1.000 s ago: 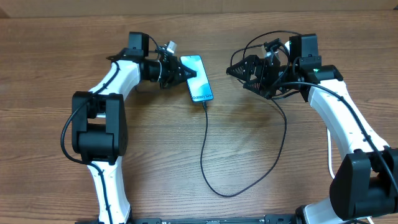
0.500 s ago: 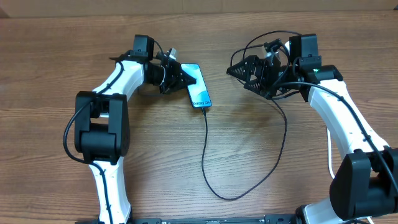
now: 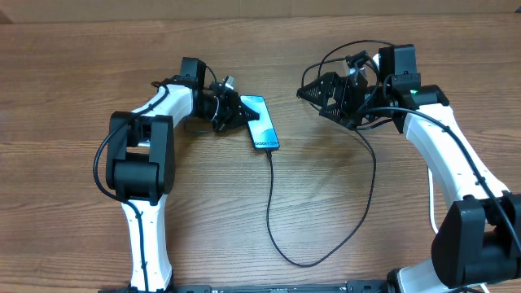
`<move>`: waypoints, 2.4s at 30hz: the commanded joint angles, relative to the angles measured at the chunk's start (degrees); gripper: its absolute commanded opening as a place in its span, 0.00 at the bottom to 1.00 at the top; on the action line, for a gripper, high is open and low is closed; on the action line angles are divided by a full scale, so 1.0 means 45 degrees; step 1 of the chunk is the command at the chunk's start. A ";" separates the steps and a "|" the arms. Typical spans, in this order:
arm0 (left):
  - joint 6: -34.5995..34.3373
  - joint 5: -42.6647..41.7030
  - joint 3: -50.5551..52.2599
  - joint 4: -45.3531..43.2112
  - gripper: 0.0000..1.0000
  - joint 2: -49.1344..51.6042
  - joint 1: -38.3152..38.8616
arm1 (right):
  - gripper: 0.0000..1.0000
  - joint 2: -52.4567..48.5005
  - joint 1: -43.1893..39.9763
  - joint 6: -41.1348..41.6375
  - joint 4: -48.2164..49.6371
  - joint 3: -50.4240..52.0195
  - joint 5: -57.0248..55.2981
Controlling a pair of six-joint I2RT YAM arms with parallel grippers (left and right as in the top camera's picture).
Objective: Plug charger to phone and switch on socket
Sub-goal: 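Lower the phone with the left gripper and lay it flat on the table, then open the left gripper and lift it off the phone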
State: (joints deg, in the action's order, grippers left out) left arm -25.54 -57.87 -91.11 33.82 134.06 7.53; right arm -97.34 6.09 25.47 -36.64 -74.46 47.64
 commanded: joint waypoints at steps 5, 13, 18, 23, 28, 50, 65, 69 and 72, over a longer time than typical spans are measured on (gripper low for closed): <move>-0.0039 0.0792 -0.0097 0.0005 0.04 0.0073 0.0058 | 1.00 0.0233 -0.0015 -0.0107 0.0005 -0.0180 -0.0053; -0.0039 0.1763 -0.0097 0.0117 0.05 0.0073 0.0058 | 1.00 0.0233 -0.0015 -0.0107 0.0005 -0.0180 -0.0053; -0.0039 0.1763 -0.0097 0.0131 0.08 0.0073 0.0058 | 1.00 0.0233 -0.0015 -0.0107 0.0005 -0.0180 -0.0058; 0.0034 0.1758 -0.0097 0.0155 0.13 0.0073 0.0049 | 1.00 0.0233 -0.0015 -0.0107 0.0005 -0.0170 -0.0058; 0.0063 0.1768 -0.0097 0.0248 0.17 0.0068 0.0039 | 1.00 0.0233 -0.0015 -0.0107 0.0005 -0.0170 -0.0058; 0.0068 0.4129 -0.0102 0.1880 0.28 0.0068 -0.0899 | 1.00 0.0233 -0.0015 -0.0107 -0.0024 -0.0170 -0.0058; 0.0656 0.4949 -0.0151 0.2322 0.27 0.0068 -0.1010 | 1.00 0.0233 -0.0010 -0.0107 -0.0107 -0.0170 -0.0121; 0.1020 0.4954 -0.0534 0.3186 0.27 0.0063 -0.1248 | 1.00 0.0233 -0.0010 -0.0107 -0.0670 -0.0170 -0.1467; 0.1749 0.4954 -0.1350 0.4425 0.23 0.0063 -0.1622 | 1.00 0.0233 -0.0010 -0.0102 -0.1209 -0.0170 -0.2866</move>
State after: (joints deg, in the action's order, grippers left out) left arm -22.28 -43.27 -94.56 49.91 132.44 2.81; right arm -97.34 6.09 25.45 -41.01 -74.46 42.50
